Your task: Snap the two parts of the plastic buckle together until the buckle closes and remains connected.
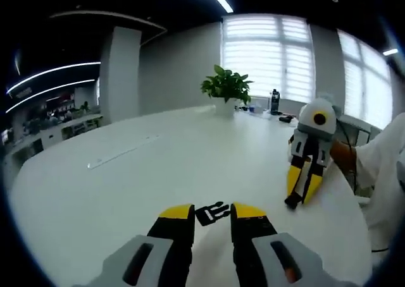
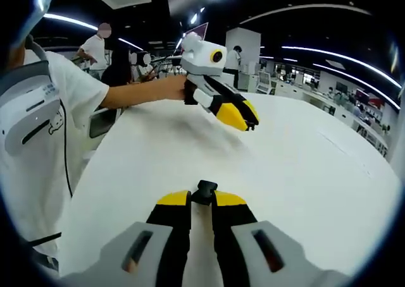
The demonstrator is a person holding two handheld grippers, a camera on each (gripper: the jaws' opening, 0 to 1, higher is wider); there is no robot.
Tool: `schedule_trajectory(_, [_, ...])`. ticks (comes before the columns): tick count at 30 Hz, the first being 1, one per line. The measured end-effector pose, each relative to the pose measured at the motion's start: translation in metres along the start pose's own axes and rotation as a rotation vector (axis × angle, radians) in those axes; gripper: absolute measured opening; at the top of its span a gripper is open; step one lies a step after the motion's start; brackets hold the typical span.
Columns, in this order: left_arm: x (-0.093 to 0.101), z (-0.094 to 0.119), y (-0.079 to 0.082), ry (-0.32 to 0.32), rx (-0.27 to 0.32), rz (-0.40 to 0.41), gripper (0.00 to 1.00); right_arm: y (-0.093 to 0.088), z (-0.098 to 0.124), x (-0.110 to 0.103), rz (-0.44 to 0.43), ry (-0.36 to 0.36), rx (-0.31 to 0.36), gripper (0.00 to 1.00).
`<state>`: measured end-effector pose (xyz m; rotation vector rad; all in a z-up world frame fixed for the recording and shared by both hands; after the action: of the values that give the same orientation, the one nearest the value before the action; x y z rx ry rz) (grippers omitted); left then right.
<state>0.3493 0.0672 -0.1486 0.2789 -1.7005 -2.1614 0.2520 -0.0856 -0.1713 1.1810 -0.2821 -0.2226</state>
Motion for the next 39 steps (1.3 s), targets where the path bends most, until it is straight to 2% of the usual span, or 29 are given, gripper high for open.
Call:
schedule_trajectory(6, [0.013, 0.012, -0.007, 0.029, -0.007, -0.034, 0.22, -0.001, -0.003, 0.002, 0.011, 0.010, -0.010, 0.12])
schedule_trajectory(17, [0.021, 0.024, -0.028, 0.051, -0.018, 0.021, 0.22, -0.001, -0.006, 0.008, 0.020, 0.012, -0.015, 0.12])
schedule_trajectory(24, [0.029, 0.028, -0.039, 0.058, -0.037, 0.024, 0.22, 0.000, -0.007, 0.014, 0.022, 0.014, -0.015, 0.12])
schedule_trajectory(39, [0.034, 0.032, -0.043, 0.070, -0.027, 0.043, 0.22, -0.006, -0.005, 0.016, 0.009, 0.016, -0.027, 0.12])
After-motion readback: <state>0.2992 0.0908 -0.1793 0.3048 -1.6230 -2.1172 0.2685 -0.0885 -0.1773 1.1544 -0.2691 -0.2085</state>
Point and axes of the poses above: the point that each gripper's makers call its tool centre point, and the gripper's own axes: z roughly backward along the fingers, x roughly to its right, y roughly out of its top, the point moved 5 cm from there along z, roughly backward along the fingers, and after that the axes turned 8 degrees about x, right-handed, at the moved point
